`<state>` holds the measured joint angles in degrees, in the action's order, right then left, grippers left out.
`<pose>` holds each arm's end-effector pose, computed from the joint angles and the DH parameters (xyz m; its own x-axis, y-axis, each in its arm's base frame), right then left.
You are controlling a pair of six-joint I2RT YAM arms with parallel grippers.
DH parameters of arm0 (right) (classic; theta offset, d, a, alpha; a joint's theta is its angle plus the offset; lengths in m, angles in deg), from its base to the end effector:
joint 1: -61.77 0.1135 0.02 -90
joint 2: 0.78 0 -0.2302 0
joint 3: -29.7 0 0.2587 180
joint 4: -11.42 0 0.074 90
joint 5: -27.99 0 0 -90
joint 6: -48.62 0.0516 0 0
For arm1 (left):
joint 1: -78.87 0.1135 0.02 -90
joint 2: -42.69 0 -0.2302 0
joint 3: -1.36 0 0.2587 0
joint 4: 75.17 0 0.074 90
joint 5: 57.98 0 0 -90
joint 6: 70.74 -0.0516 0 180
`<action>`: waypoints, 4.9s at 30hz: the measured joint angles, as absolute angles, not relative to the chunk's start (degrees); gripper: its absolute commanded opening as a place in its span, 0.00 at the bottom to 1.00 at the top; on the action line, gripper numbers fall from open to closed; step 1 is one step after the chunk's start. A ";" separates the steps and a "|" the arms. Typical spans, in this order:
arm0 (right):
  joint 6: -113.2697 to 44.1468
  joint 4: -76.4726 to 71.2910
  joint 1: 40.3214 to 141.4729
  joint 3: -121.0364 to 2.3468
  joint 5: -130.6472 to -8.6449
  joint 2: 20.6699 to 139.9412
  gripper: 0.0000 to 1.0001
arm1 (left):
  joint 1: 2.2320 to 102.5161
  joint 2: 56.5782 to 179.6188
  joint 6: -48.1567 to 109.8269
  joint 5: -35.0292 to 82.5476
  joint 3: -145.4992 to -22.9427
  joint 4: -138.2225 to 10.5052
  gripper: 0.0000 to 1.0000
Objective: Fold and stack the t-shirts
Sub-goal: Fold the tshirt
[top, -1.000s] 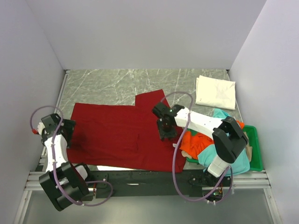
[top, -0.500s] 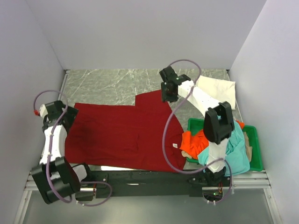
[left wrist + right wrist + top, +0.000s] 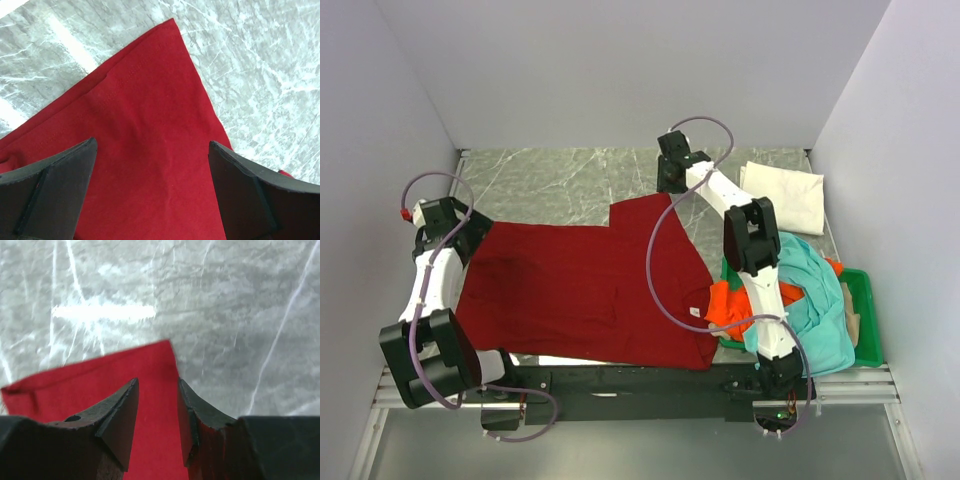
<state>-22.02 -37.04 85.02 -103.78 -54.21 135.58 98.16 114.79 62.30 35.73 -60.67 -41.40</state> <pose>0.4834 0.2001 0.1617 -0.7807 0.0220 -0.6245 -0.0576 0.9926 0.1071 0.2768 0.1004 0.2004 -0.2228 -0.7996 -0.5578 -0.7193 0.5210 -0.4595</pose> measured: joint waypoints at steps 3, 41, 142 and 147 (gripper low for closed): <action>-22.04 -36.17 84.75 -106.01 -54.17 138.31 0.44 | 98.16 115.77 61.21 34.96 -61.13 -41.40 0.99; -22.90 -38.09 84.29 -110.05 -55.72 143.10 0.00 | 98.12 131.84 53.43 33.74 -74.33 -40.65 0.91; -18.24 -41.39 77.89 -115.41 -60.01 138.84 0.00 | 93.99 167.18 46.65 30.48 -110.07 -31.60 0.31; -17.96 -41.41 77.89 -115.37 -60.62 138.97 0.00 | 91.93 167.20 45.71 31.90 -108.80 -31.03 0.35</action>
